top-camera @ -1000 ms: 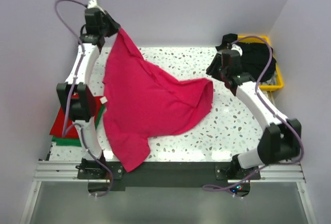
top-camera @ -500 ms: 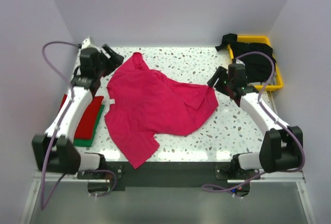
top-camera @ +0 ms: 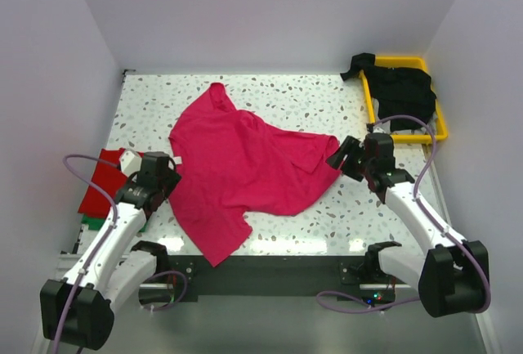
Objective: Fold and stack the t-shirts
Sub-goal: Flatten the tshirt out
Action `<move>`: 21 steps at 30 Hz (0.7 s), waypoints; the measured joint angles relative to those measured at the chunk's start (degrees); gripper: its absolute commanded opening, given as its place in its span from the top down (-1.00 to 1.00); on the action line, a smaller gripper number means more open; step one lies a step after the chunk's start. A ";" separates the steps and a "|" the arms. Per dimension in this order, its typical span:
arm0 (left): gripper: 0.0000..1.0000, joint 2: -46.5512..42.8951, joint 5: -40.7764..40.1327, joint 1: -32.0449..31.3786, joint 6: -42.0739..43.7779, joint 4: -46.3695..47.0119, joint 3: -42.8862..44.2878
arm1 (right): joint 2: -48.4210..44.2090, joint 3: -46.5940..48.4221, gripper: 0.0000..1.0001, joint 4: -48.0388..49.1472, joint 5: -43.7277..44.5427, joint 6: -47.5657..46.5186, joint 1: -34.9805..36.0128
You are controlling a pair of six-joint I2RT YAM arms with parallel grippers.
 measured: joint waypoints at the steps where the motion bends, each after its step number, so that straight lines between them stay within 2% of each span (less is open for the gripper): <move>1: -0.20 -0.07 -0.39 0.00 -1.05 -0.70 -0.66 | 0.15 -0.13 -0.21 -0.07 -0.17 0.02 0.00; 10: 0.06 0.28 0.15 0.00 -6.82 -2.23 -8.72 | 0.52 -0.90 -0.19 0.07 -1.49 0.11 0.00; 21: 0.10 -1.64 2.78 0.00 -8.22 0.35 -12.70 | 3.10 -1.95 -0.18 0.87 -1.53 0.13 0.00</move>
